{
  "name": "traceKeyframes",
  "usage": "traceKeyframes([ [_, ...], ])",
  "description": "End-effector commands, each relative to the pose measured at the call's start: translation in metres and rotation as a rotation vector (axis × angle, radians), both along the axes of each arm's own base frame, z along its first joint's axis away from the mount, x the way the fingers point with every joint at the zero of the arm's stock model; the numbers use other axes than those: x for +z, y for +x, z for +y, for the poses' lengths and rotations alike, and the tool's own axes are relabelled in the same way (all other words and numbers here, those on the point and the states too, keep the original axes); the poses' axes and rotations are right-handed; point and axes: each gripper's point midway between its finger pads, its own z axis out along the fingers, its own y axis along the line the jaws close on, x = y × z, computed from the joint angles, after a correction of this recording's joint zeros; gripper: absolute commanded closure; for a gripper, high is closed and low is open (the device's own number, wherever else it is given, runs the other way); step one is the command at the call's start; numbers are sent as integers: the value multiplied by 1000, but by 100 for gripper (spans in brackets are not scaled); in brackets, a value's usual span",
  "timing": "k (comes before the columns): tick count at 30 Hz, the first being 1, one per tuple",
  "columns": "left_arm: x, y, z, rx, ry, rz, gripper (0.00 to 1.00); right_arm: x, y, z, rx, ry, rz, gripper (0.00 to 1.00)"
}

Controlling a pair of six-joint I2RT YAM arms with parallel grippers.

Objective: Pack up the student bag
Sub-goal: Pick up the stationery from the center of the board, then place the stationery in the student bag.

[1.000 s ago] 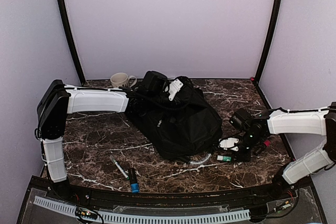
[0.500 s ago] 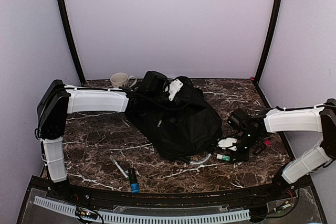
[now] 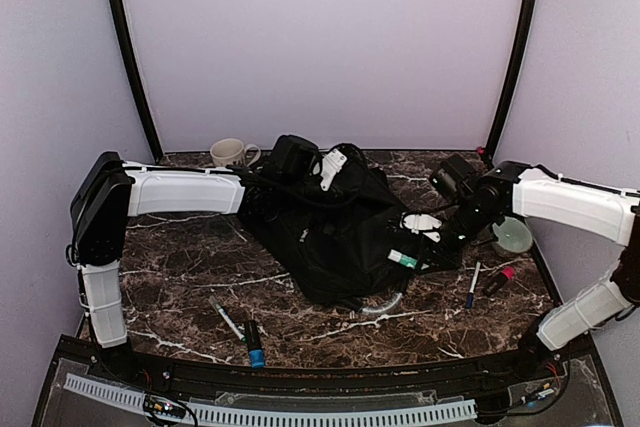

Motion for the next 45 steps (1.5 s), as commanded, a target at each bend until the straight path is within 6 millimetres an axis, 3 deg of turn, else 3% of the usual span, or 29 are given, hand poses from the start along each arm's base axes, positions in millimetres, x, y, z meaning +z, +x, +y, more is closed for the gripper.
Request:
traceKeyframes([
  [1, 42, 7, -6, 23, -126, -26, 100, 17, 11, 32, -59, 105, 89, 94],
  [6, 49, 10, -5, 51, -165, -30, 100, 22, 48, 57, -154, 135, 91, 97],
  [18, 66, 13, -9, 93, -288, 4, 100, 11, 117, 101, -389, 210, 244, 96],
  [28, 77, 13, -9, 105, -319, 20, 100, 25, 172, 114, -679, 354, 218, 94],
  [34, 78, 10, -11, 91, -321, 36, 100, 14, 175, 140, -708, 425, 376, 89],
  [39, 77, 9, -12, 91, -327, 49, 100, 30, 182, 158, -678, 530, 411, 87],
  [42, 78, 9, -10, 96, -331, 48, 100, 40, 179, 167, -649, 600, 450, 69],
  [45, 79, 9, -8, 102, -333, 39, 100, 43, 171, 172, -605, 622, 499, 60],
])
